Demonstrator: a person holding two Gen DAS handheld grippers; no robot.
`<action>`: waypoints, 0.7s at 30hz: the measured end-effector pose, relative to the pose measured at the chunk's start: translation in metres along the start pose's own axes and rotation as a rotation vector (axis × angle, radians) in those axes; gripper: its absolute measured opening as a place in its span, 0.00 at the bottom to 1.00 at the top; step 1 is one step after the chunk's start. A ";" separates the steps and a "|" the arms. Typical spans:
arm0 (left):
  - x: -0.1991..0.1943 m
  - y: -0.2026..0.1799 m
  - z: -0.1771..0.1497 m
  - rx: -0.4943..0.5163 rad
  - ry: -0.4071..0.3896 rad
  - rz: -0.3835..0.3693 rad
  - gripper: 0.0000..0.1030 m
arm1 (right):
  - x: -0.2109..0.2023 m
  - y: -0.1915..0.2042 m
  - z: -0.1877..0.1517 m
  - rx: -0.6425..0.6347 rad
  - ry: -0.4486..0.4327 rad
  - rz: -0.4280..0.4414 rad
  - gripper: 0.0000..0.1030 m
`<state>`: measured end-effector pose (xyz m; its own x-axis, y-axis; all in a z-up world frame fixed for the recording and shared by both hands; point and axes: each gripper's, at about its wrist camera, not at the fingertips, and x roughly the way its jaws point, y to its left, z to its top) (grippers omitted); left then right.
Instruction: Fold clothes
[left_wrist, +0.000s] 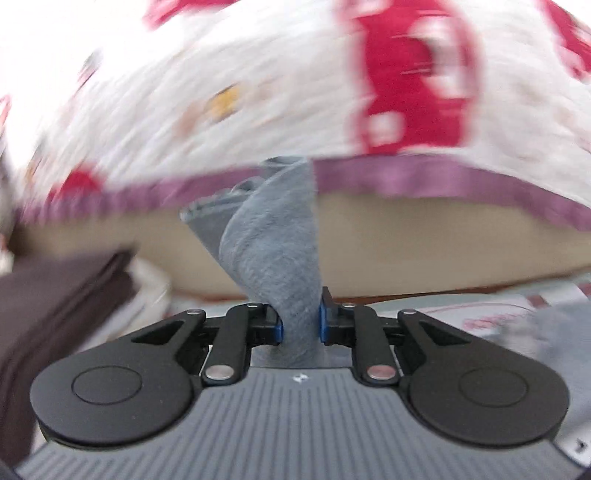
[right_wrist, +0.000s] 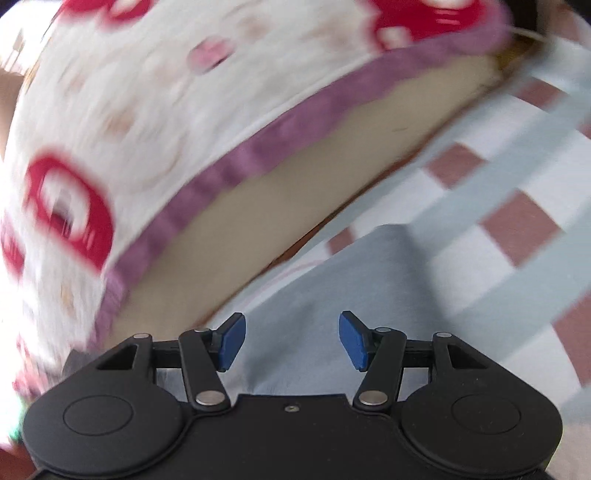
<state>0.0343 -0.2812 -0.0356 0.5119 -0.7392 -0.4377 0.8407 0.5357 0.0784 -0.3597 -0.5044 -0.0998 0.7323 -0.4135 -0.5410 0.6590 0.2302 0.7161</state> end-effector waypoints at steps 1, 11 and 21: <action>-0.009 -0.019 0.007 0.004 -0.014 -0.052 0.15 | 0.000 0.000 0.000 0.000 0.001 0.011 0.62; 0.012 -0.224 -0.001 -0.114 0.204 -0.549 0.15 | -0.002 -0.044 0.004 0.275 -0.076 0.028 0.62; 0.050 -0.274 -0.056 -0.104 0.380 -0.503 0.17 | 0.020 -0.077 0.008 0.483 0.032 0.153 0.62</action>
<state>-0.1805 -0.4419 -0.1289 -0.0555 -0.7249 -0.6867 0.9308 0.2113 -0.2983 -0.3969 -0.5375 -0.1622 0.8243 -0.3776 -0.4219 0.3948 -0.1509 0.9063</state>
